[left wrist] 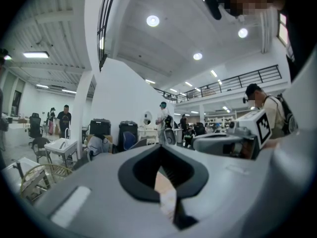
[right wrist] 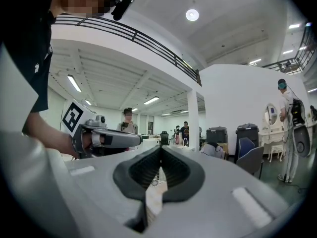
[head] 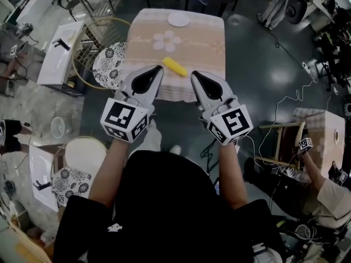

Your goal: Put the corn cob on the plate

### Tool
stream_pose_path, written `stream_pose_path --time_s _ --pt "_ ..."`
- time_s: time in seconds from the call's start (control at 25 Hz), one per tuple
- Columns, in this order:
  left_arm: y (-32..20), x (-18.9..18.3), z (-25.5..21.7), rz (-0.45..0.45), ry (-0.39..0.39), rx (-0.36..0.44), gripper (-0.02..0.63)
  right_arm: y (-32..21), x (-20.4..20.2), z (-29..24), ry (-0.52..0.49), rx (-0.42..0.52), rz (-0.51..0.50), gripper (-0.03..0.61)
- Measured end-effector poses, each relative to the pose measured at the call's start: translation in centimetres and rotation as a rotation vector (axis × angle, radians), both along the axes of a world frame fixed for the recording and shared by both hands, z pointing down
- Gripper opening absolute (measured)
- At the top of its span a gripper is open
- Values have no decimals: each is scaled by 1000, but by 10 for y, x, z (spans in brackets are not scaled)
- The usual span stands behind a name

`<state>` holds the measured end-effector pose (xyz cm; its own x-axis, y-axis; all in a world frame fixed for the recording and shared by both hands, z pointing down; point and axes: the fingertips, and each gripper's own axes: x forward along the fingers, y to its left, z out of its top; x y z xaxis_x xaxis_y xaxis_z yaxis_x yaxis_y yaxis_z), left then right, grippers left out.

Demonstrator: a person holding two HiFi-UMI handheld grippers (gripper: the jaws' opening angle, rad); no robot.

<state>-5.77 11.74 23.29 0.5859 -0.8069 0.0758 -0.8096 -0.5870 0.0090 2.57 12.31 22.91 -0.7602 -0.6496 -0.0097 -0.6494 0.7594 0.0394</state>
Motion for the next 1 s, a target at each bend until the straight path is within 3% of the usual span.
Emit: stream_pose_path --time_s 0.76,1.0 --pt "-90 -18 8 82 28 4 5 -87 -21 14 21 -40 52 0" --pt "-116 -24 -2 125 149 16 5 -116 -25 12 41 -51 71 1"
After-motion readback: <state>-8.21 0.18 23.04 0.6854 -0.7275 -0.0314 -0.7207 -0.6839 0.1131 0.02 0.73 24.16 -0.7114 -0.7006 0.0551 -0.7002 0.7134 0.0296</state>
